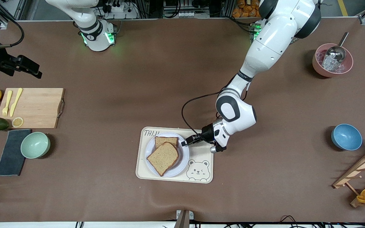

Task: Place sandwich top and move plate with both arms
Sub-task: 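Slide the plate with the left gripper onto the bear-printed tray, then open the left gripper and draw it back from the plate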

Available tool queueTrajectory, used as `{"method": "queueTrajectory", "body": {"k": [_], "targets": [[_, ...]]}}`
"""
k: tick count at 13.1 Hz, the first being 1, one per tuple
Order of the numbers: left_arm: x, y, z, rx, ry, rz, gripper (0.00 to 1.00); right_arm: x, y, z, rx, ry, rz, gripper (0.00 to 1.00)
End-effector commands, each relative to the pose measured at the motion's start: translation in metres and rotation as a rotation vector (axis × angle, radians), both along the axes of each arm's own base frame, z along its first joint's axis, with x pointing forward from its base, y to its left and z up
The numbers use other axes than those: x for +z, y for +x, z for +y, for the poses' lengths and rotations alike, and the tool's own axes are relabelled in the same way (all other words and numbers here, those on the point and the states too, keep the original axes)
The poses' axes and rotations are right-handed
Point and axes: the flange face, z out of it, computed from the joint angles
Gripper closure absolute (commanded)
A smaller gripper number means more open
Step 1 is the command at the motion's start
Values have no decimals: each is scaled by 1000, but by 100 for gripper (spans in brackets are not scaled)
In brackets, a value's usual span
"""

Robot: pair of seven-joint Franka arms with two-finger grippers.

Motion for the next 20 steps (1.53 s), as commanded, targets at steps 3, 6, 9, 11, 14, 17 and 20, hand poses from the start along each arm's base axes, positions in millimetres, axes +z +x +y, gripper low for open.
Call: {"method": "queueTrajectory", "body": {"k": [3,6,9,11,14,17,20], "targets": [[38,12,18,49,131,-123,0,-1,2,0,1,-1,-10,0],[61,9,41,5,217,-180,0,-2,2,1,2,0,-7,0],[86,1,79,-63,325,-238,0,1,-1,-2,-6,1,-5,0],[98,5,112,-83,385,-269,0,0,0,-9,-17,3,-4,0],[114,4,163,-138,492,-312,0,-4,2,-9,-20,3,3,0],[133,-3,206,-204,563,-332,0,-4,2,-10,-23,4,4,0],[180,-18,258,-331,611,-317,0,-3,-1,-19,-40,3,16,0]]}}
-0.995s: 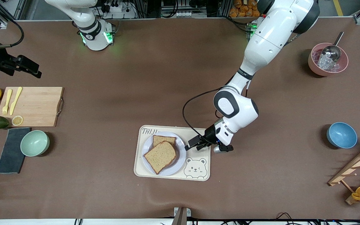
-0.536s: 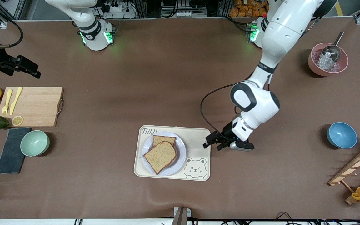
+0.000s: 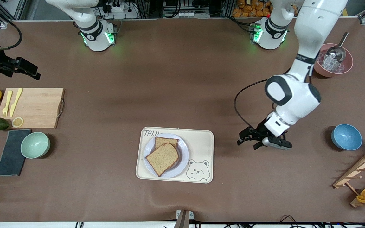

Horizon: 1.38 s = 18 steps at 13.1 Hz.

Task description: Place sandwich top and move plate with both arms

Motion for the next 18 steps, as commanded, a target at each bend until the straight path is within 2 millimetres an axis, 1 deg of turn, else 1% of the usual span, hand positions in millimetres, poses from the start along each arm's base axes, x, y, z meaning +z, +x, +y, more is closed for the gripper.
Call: {"method": "queueTrajectory", "body": {"k": [1,2,3,4,5,7,10,12,13,14,15,16,17,18], "targets": [[56,-26,57,-103,83,61,0,1,-2,-13,-27,24,7,0],[73,-31,76,-156,133,99,0,1,-2,-22,-44,54,8,0],[94,-35,98,-173,175,123,0,1,-2,-25,-50,63,8,0],[116,-39,110,-187,227,146,0,2,-3,-25,-50,63,7,0],[134,-43,114,-197,283,182,0,3,-4,-25,-48,63,8,0],[173,-44,117,-161,375,238,0,3,-5,-25,-48,63,11,0],[228,-43,114,-80,436,308,0,7,-7,-24,-46,62,5,0],[266,-48,117,-21,434,303,0,10,-9,-21,-46,61,1,0],[278,-54,118,8,439,303,0,11,-8,-20,-43,61,-2,0],[297,-57,120,26,450,272,0,10,-7,-18,-40,61,-8,0],[316,-56,120,30,450,234,0,8,-4,-19,-41,62,-14,0],[331,-59,113,15,453,235,0,6,-2,-19,-40,63,-16,0],[339,-63,103,-5,458,250,0,6,-1,-19,-38,63,-16,0],[342,-65,101,-12,471,257,0,6,-1,-16,-38,63,-17,0]]}}
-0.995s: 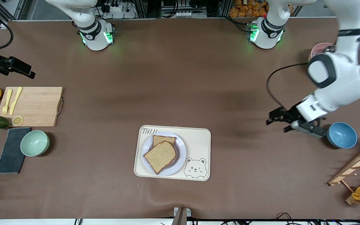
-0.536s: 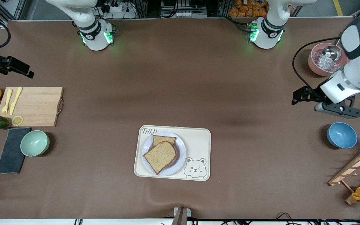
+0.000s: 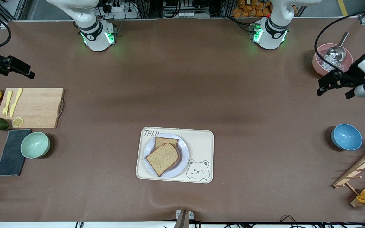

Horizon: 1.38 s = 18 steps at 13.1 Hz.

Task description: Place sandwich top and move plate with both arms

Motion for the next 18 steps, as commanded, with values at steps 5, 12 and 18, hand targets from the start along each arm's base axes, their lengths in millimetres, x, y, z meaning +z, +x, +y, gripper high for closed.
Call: {"method": "queueTrajectory", "body": {"k": [5,12,18], "targets": [[11,-17,-23,-23,48,103,0,1,-1,6,4,13,-3,0],[11,-25,-38,24,83,124,0,-7,-2,16,20,12,18,0],[12,-25,-37,21,83,123,0,-11,-1,25,28,12,20,0]]}}
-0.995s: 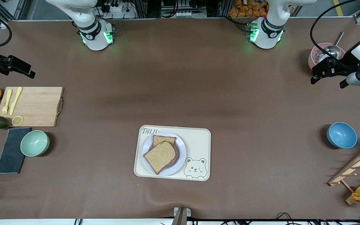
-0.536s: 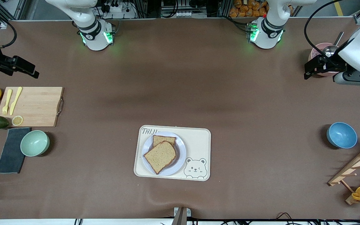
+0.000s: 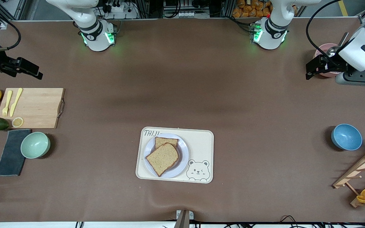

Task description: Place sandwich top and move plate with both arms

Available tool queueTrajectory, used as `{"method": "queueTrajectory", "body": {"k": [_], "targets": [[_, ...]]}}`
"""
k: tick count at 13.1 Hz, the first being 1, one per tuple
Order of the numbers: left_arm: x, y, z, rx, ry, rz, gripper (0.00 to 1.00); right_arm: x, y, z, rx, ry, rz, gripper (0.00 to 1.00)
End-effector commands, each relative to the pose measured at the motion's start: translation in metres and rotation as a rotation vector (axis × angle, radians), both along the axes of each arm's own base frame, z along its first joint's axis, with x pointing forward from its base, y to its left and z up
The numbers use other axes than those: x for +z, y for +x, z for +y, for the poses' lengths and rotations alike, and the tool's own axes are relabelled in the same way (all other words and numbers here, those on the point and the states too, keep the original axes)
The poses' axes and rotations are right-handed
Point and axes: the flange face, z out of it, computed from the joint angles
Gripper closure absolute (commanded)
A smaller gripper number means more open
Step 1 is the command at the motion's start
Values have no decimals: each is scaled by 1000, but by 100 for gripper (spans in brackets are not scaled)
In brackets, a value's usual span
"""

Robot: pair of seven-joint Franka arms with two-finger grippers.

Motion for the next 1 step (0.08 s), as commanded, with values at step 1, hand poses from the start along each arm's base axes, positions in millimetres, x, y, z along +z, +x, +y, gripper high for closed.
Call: {"method": "queueTrajectory", "body": {"k": [1], "targets": [[8,-3,2,2,28,-1,0,-3,-1,6,-11,8,1,0]]}}
